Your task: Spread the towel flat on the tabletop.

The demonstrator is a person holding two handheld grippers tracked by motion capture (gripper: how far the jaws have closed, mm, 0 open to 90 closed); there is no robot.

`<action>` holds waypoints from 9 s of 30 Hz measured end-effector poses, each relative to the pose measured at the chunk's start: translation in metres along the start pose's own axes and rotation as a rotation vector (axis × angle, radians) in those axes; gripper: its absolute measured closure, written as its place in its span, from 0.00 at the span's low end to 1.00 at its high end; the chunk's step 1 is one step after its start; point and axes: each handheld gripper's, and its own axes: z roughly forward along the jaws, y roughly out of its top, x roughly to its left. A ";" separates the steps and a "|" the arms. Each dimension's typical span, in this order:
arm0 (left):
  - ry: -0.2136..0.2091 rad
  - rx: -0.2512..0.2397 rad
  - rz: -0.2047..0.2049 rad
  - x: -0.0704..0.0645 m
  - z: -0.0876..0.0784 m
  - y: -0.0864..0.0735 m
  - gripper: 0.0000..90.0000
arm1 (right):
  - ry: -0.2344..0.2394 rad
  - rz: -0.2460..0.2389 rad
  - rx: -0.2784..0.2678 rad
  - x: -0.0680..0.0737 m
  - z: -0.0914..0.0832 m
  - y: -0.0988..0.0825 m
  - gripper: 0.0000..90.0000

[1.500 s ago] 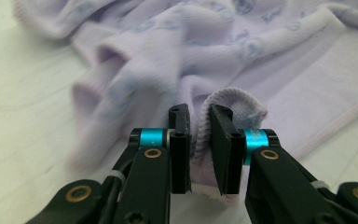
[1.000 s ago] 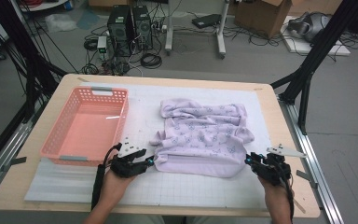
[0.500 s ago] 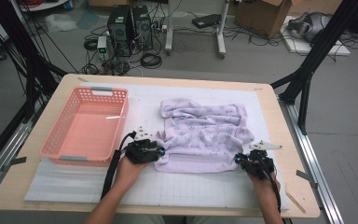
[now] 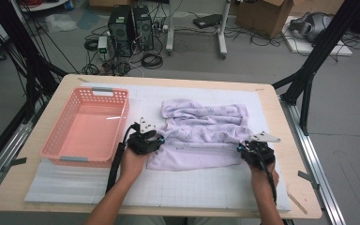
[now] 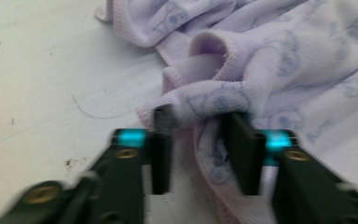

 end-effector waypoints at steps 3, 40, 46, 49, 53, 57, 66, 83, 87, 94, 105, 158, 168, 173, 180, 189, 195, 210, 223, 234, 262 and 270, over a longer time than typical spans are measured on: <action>-0.046 -0.022 0.018 -0.006 -0.013 -0.009 0.57 | 0.048 0.051 -0.014 -0.013 -0.015 -0.014 0.76; -0.212 0.031 0.031 -0.027 -0.064 -0.053 0.90 | 0.175 0.048 0.111 -0.009 -0.065 -0.047 0.80; -0.188 -0.003 -0.019 -0.023 -0.062 -0.051 0.59 | 0.134 0.174 0.037 -0.033 -0.082 -0.049 0.74; -0.206 0.032 -0.013 -0.025 -0.056 -0.053 0.55 | 0.171 0.159 0.081 -0.028 -0.069 -0.055 0.69; -0.217 0.071 -0.001 -0.028 -0.051 -0.057 0.55 | 0.174 0.097 0.150 -0.018 -0.049 -0.059 0.74; -0.157 0.077 0.051 -0.033 -0.054 -0.060 0.74 | 0.156 0.056 0.148 -0.018 -0.050 -0.060 0.93; -0.204 0.085 -0.039 -0.037 -0.083 -0.076 0.94 | 0.152 0.033 0.125 -0.007 -0.080 -0.079 0.96; -0.215 -0.005 -0.021 -0.063 -0.126 -0.098 0.60 | 0.208 0.069 0.108 0.006 -0.138 -0.114 0.69; -0.177 -0.035 -0.059 -0.048 -0.115 -0.095 0.56 | 0.186 0.068 0.043 0.006 -0.124 -0.104 0.68; -0.197 0.007 -0.067 -0.056 -0.083 -0.089 0.55 | 0.133 0.052 0.102 0.009 -0.082 -0.091 0.69; -0.179 0.035 0.009 -0.054 -0.109 -0.097 0.97 | 0.181 -0.012 0.127 0.010 -0.102 -0.098 0.96; -0.164 -0.017 -0.113 -0.028 -0.087 -0.067 0.58 | 0.162 0.094 0.048 0.003 -0.095 -0.081 0.75; -0.107 0.091 -0.026 -0.045 -0.051 -0.056 0.96 | 0.179 0.042 0.130 0.004 -0.068 -0.075 0.96; -0.104 0.083 -0.060 -0.035 -0.078 -0.072 0.97 | 0.212 0.021 0.144 0.009 -0.076 -0.079 0.97; -0.129 0.075 -0.065 -0.037 -0.117 -0.098 0.97 | 0.279 -0.001 0.144 0.020 -0.091 -0.090 0.97; -0.165 -0.012 -0.069 -0.038 -0.122 -0.095 0.74 | 0.306 0.006 0.113 0.018 -0.110 -0.102 0.75; -0.136 -0.062 -0.077 -0.030 -0.098 -0.077 0.59 | 0.179 0.021 0.062 0.018 -0.084 -0.078 0.69; -0.102 0.087 -0.029 -0.034 -0.065 -0.064 0.98 | 0.215 0.038 0.111 0.007 -0.072 -0.080 0.98; -0.150 -0.033 -0.062 -0.039 -0.099 -0.087 0.69 | 0.237 0.102 0.067 0.006 -0.109 -0.098 0.77; -0.127 0.039 -0.108 -0.029 -0.050 -0.059 0.59 | 0.168 0.057 0.099 0.011 -0.065 -0.075 0.92; -0.184 -0.040 -0.101 -0.033 -0.077 -0.072 0.58 | 0.199 0.116 0.058 0.004 -0.086 -0.087 0.72; -0.177 -0.063 -0.142 -0.022 -0.071 -0.060 0.54 | 0.176 0.060 0.109 0.010 -0.071 -0.079 0.97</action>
